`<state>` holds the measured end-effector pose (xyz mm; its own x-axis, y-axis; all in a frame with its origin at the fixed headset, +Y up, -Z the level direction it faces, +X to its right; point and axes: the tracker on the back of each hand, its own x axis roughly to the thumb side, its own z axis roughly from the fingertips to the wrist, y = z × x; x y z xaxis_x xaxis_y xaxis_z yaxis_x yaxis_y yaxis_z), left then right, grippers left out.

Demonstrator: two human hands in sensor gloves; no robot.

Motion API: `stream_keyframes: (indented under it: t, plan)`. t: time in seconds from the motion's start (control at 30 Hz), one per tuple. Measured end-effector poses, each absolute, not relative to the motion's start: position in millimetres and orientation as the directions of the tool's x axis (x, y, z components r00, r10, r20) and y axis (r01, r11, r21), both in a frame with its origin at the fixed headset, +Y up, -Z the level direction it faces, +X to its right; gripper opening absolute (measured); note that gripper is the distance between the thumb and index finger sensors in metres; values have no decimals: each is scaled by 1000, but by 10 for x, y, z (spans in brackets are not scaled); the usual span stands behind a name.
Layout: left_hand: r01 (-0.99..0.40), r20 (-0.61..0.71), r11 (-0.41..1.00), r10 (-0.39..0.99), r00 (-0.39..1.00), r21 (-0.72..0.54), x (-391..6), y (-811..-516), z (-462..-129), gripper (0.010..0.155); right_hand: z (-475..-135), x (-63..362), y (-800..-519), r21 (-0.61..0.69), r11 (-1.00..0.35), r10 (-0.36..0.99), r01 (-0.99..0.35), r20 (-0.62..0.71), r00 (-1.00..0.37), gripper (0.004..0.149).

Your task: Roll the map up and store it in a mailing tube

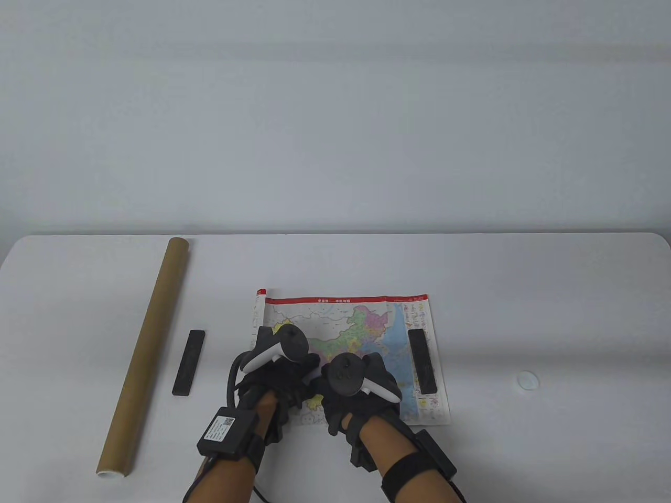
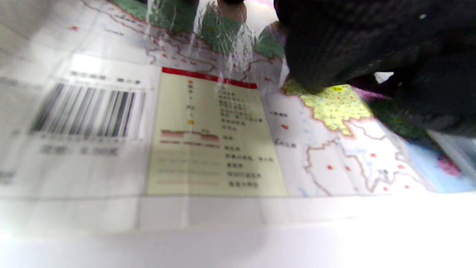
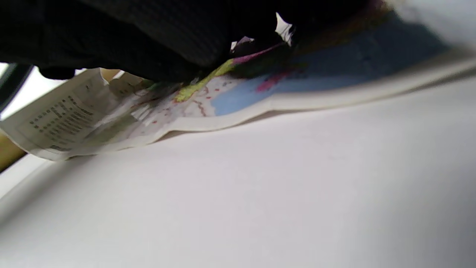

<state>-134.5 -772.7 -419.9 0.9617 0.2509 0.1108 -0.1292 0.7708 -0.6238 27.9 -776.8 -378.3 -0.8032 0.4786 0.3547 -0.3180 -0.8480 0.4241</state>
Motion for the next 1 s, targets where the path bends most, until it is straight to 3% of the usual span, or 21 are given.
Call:
stream_keyframes:
  t: [0.1, 0.23, 0.4, 0.47, 0.53, 0.7, 0.8, 1.0]
  plan:
    - [-75, 141, 786, 203, 969, -614, -1302, -7742, -4177, 80, -3807, 359, -7688, 416, -850, 479, -323, 360, -800, 51]
    - [-74, 142, 788, 201, 969, -611, -1299, -7741, -4162, 80, -3869, 590, -7449, 318, -905, 392, -282, 365, -845, 55]
    - [-78, 142, 789, 205, 968, -610, -1302, -7745, -4158, 80, -4000, 1134, -7293, 210, -951, 275, -227, 240, -931, 62]
    - [-77, 142, 788, 205, 968, -611, -1302, -7745, -4158, 79, -4041, 1365, -7329, 188, -973, 168, -137, 161, -973, 71]
    - [-76, 144, 789, 204, 968, -610, -1304, -7745, -4155, 80, -4057, 1547, -7429, 245, -969, 58, -32, 101, -993, 76]
    - [-72, 146, 789, 201, 969, -610, -1305, -7746, -4154, 80, -4047, 1597, -7646, 291, -954, 80, -68, 30, -996, 75]
    - [-71, 147, 789, 200, 969, -610, -1304, -7748, -4154, 80, -4048, 1544, -7680, 224, -974, -18, 19, 8, -1000, 67]
    - [-75, 145, 788, 204, 968, -611, -1311, -7750, -4144, 79, -4082, 1614, -7656, 180, -982, 35, -50, -80, -996, 64]
